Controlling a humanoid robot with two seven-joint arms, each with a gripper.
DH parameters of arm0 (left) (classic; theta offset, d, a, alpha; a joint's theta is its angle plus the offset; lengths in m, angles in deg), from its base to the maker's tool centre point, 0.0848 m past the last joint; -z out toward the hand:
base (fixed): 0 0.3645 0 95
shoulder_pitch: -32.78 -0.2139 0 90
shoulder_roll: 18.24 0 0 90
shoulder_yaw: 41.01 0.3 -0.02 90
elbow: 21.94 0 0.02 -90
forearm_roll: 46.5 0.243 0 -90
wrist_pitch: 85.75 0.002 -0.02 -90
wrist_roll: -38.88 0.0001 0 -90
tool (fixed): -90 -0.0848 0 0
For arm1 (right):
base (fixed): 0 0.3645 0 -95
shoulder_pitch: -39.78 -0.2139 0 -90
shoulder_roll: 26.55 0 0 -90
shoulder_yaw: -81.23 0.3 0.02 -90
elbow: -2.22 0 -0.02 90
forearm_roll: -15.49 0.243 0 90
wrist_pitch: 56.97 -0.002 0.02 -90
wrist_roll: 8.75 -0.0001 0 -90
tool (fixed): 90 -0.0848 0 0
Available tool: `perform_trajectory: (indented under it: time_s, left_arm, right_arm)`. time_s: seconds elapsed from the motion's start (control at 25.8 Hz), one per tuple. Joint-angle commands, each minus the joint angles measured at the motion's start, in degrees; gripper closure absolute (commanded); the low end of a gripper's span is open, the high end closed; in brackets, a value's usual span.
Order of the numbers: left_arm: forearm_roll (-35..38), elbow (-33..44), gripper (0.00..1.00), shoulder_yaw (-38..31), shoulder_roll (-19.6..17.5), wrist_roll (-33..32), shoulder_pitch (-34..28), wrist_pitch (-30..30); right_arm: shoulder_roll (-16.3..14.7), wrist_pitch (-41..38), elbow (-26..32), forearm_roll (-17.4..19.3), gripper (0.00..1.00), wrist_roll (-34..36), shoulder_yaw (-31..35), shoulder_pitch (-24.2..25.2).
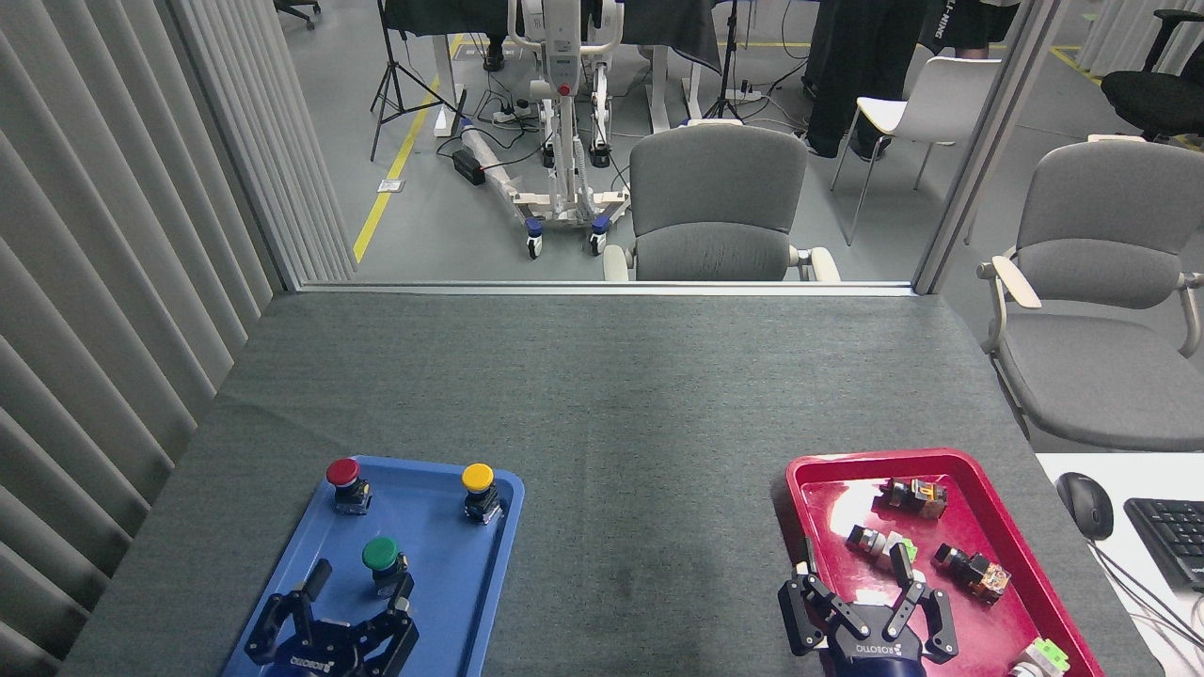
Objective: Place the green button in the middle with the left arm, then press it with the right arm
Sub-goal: 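Close the left gripper on the green button, then carry the green button off the tray to the table middle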
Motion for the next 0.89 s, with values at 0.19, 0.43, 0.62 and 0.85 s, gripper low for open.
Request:
perform_trajectory:
  time_s: [0.19, 0.43, 0.62, 0.85]
  left_arm:
    - [3.72, -10.21, 0.01, 0.75, 2.88, 0.75, 4.64, 2.62]
    - [4.77, -15.04, 0.01, -0.04, 4.29, 0.66, 8.95, 2.71]
    - [4.95, -18.21, 0.01, -0.04, 5.25, 0.66, 10.62, 4.82]
    - [5.13, -21.11, 0.28, 0.31, 5.69, 0.75, 12.29, 5.79]
  right_arm:
    - [-0.38, -0.35, -0.15, -1.10, 0.00, -0.32, -0.44, 0.81]
    - [-0.91, 0.44, -0.59, -3.03, 0.00, -0.67, -0.44, 0.11]
    - [-1.08, 1.58, -0.15, -7.07, 0.00, -0.84, -1.14, 0.64]
    - [-0.47, 1.50, -0.24, -7.07, 0.00, -0.49, -2.02, 2.05]
